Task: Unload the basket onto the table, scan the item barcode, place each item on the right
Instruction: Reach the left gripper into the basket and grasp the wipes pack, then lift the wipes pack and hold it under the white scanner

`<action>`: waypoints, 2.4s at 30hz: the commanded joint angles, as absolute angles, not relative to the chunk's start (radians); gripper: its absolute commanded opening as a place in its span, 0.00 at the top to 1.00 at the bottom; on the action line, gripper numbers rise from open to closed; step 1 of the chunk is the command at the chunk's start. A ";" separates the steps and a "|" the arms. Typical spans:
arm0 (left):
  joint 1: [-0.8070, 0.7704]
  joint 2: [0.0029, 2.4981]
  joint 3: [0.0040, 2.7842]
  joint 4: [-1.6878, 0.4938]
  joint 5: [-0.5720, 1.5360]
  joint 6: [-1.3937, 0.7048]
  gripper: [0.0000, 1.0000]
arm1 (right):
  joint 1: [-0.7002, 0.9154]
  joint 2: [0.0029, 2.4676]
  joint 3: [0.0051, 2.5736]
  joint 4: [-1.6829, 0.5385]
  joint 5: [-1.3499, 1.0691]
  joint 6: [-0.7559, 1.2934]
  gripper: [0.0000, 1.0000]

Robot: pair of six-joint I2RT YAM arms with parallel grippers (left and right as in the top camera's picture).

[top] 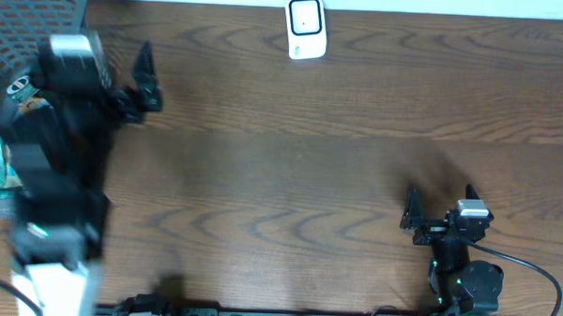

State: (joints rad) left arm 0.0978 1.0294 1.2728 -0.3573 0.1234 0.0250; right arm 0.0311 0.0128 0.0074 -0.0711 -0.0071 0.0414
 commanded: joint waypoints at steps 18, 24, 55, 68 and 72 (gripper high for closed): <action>0.511 1.746 1.956 -0.850 -0.326 0.059 0.02 | 0.025 0.009 0.005 -0.075 -0.006 0.047 0.01; 0.551 1.861 1.953 -0.921 -0.325 0.079 0.02 | 0.025 0.009 0.005 -0.075 -0.006 0.047 0.01; 0.551 2.231 1.935 -1.062 -0.156 0.274 0.02 | 0.025 0.009 0.005 -0.075 -0.006 0.047 0.01; 0.567 2.286 1.934 -0.992 -0.157 0.277 0.04 | 0.025 0.009 0.005 -0.075 -0.006 0.047 0.01; 0.571 2.320 1.933 -0.993 -0.156 0.276 0.12 | 0.025 0.009 0.005 -0.075 -0.006 0.047 0.01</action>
State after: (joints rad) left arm 0.5591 2.2704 1.9388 -0.9894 -0.1600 0.2676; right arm 0.0311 0.0128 0.0071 -0.0708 -0.0067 0.0414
